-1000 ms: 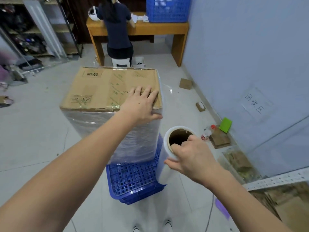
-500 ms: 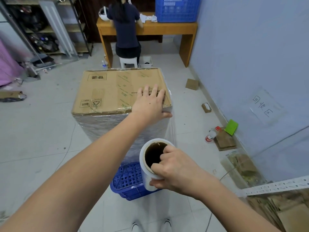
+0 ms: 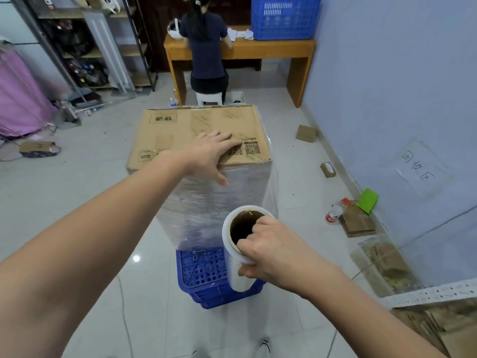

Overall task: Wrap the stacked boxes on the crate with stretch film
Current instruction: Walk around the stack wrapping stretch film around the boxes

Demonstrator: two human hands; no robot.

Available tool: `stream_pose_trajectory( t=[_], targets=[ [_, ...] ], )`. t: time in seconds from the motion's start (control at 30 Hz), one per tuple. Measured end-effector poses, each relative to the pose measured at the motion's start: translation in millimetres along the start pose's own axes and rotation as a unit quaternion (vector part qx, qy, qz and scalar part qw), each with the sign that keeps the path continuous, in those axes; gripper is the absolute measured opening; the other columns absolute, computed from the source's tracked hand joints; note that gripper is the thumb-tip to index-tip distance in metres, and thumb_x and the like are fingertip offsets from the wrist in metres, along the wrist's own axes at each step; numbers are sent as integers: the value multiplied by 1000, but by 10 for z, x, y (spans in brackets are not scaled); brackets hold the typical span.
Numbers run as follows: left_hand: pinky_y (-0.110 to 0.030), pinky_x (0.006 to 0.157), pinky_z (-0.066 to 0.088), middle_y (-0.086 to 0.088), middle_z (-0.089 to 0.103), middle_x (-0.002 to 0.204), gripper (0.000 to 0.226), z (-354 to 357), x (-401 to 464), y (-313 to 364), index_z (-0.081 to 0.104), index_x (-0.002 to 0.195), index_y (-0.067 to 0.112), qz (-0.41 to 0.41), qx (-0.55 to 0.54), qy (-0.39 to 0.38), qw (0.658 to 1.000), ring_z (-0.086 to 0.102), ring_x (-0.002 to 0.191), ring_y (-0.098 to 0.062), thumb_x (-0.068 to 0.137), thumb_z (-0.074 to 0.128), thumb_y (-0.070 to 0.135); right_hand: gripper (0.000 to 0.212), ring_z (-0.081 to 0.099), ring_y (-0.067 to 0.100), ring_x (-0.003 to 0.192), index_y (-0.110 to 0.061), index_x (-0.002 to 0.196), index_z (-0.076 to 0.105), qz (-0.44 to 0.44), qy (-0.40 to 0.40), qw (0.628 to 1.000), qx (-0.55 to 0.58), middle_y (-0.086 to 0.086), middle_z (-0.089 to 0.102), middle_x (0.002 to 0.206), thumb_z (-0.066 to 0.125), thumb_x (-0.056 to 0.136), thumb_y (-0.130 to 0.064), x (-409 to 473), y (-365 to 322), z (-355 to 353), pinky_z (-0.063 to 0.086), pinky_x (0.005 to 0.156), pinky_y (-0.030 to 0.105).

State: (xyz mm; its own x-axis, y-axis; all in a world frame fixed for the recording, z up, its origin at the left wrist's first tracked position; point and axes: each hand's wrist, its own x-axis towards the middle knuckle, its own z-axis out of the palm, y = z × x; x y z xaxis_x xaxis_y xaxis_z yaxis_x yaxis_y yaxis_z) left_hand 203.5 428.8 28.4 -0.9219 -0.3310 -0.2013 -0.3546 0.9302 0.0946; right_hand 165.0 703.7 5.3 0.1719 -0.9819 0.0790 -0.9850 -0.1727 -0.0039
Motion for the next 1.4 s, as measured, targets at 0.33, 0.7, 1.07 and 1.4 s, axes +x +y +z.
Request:
stream_pose_trajectory(
  t=[0.33, 0.7, 1.07, 1.4],
  targets=[
    [-49, 129, 0, -1, -2, 174, 115, 90, -169, -656, -3, 164, 42, 121, 30, 9, 992, -4, 160, -25, 78, 64, 81, 55, 37, 20, 59, -21, 90, 37, 280, -48, 958, -33, -4, 55, 69, 74, 70, -57, 219, -614, -3, 35, 68, 33],
    [-56, 128, 8, 1, 24, 170, 88, 212, -238, -716, 31, 161, 29, 174, -41, 99, 979, 16, 158, -24, 89, 69, 62, 28, 43, 21, 58, -20, 89, 37, 553, -35, 832, -30, -5, 40, 63, 40, 98, -47, 810, -874, -18, 21, 49, 32],
    [-64, 125, 4, 10, 21, 171, 76, 165, -248, -606, 29, 161, 35, 169, -47, 71, 982, 12, 159, -29, 96, 64, 54, 53, 48, 23, 61, -22, 65, 29, 505, -14, 862, -37, -6, 38, 57, 57, 85, -63, 769, -825, 63, 34, 53, 31],
    [-68, 122, 10, 11, 30, 166, 72, 297, -279, -273, 35, 155, 36, 136, -59, 103, 984, 17, 157, -31, 94, 68, 53, 43, 34, 15, 62, -25, 60, 54, 284, 29, 957, -39, -8, 49, 49, 85, 57, -56, 725, -1185, 149, 37, 50, 25]
  ],
)
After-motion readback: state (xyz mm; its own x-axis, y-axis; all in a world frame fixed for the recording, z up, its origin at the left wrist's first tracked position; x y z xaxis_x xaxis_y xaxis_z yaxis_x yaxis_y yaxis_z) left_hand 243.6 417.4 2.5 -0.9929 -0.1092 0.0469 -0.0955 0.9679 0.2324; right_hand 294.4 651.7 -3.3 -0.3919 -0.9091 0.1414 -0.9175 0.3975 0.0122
